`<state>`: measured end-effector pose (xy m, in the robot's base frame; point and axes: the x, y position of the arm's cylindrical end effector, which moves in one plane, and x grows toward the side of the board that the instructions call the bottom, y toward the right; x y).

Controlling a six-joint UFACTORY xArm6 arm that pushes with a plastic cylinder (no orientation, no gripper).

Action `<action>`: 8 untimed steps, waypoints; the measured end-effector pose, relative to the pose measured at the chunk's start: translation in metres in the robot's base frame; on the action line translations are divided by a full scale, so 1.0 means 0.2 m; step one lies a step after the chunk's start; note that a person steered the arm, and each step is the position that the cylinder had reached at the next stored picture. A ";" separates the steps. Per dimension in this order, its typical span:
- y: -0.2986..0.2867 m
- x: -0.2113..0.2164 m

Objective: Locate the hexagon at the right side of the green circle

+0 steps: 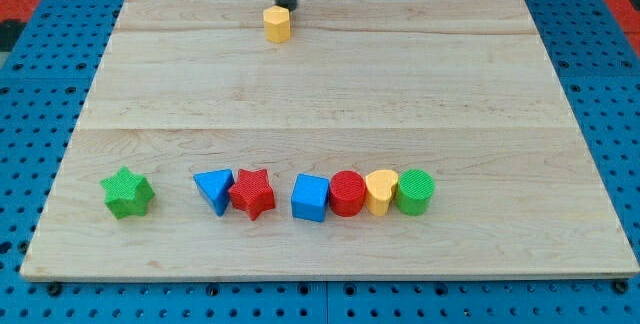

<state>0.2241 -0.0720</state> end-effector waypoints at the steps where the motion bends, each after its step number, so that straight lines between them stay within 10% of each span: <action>1: 0.20 0.41; 2: 0.52 0.86; 7: -0.19 0.87; 8: 0.09 0.95</action>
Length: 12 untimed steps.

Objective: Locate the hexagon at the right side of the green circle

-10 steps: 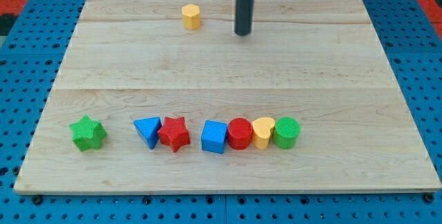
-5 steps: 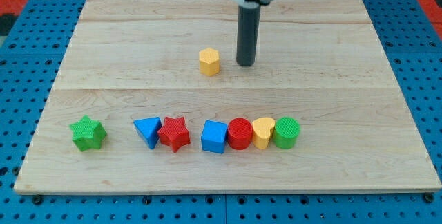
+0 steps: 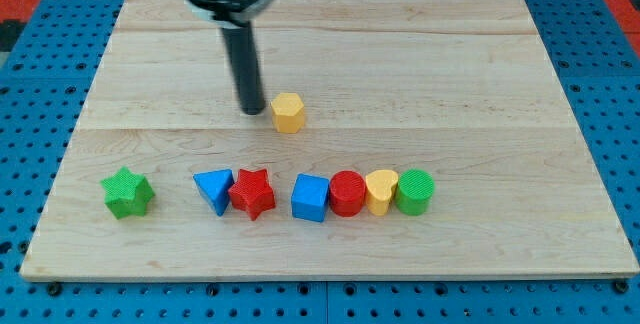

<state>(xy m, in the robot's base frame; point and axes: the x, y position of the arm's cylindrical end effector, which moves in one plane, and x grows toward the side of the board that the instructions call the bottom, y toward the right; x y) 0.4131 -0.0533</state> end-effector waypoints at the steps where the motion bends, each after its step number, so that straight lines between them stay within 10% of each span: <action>1: 0.50 0.04; 12: 1.02 0.28</action>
<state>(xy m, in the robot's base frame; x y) 0.4699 0.1505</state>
